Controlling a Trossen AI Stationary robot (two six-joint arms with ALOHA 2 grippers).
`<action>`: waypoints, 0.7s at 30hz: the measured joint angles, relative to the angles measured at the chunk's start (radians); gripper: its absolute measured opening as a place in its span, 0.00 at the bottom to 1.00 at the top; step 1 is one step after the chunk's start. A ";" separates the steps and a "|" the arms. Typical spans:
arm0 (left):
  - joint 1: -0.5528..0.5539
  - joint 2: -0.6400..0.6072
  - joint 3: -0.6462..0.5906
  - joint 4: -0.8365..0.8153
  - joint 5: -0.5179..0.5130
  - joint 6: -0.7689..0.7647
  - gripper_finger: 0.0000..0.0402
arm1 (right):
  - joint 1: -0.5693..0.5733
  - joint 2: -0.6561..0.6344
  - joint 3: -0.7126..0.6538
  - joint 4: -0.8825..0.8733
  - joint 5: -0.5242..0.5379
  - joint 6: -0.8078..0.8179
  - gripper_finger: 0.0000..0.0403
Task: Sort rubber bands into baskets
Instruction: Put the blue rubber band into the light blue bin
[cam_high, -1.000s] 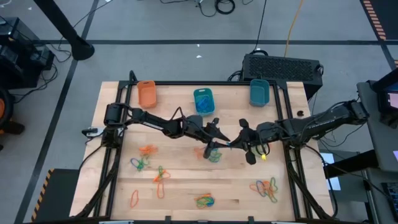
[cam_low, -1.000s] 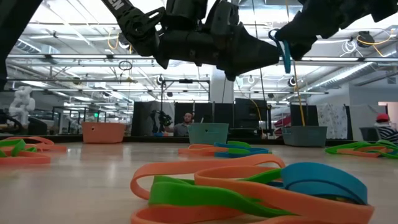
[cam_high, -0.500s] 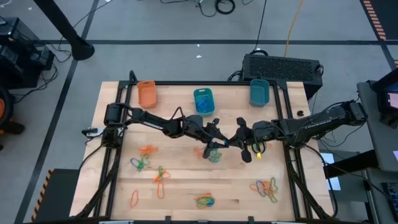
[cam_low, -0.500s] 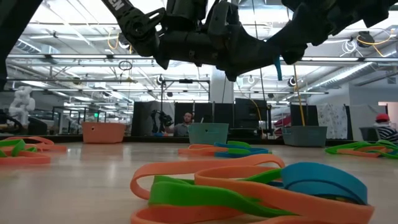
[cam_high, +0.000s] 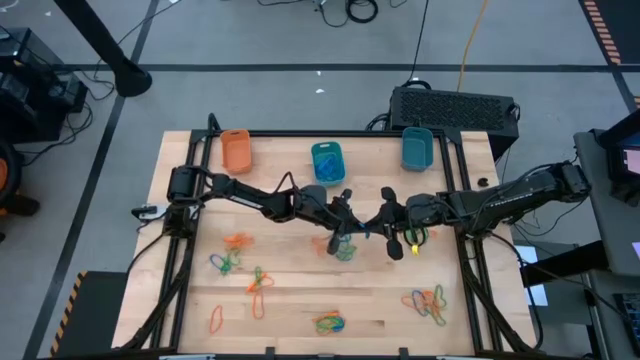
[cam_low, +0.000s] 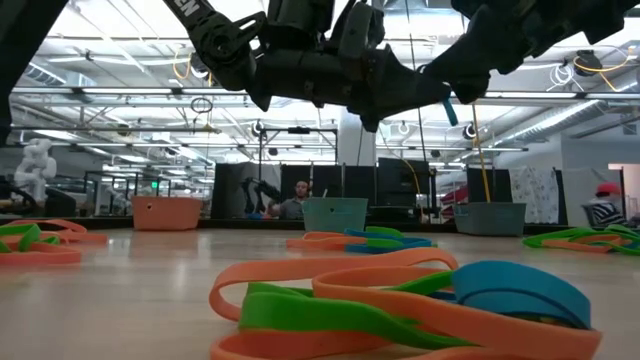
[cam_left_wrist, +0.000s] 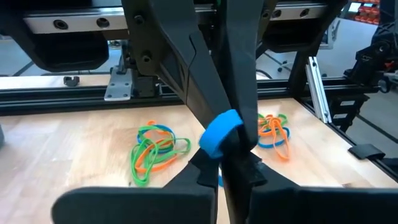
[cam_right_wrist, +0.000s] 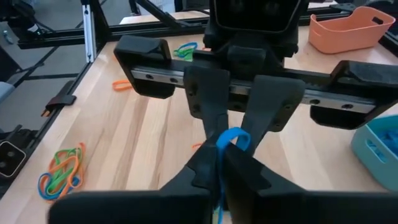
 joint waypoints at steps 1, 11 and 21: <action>0.000 0.000 0.000 -0.001 -0.003 0.000 0.02 | 0.000 0.000 0.000 0.000 0.000 0.004 0.07; 0.028 -0.009 0.000 -0.090 -0.043 -0.001 0.01 | 0.000 -0.003 0.000 -0.113 0.006 -0.011 0.32; 0.136 -0.140 0.002 -0.367 -0.185 0.000 0.00 | -0.008 -0.015 -0.001 -0.263 0.235 0.004 0.41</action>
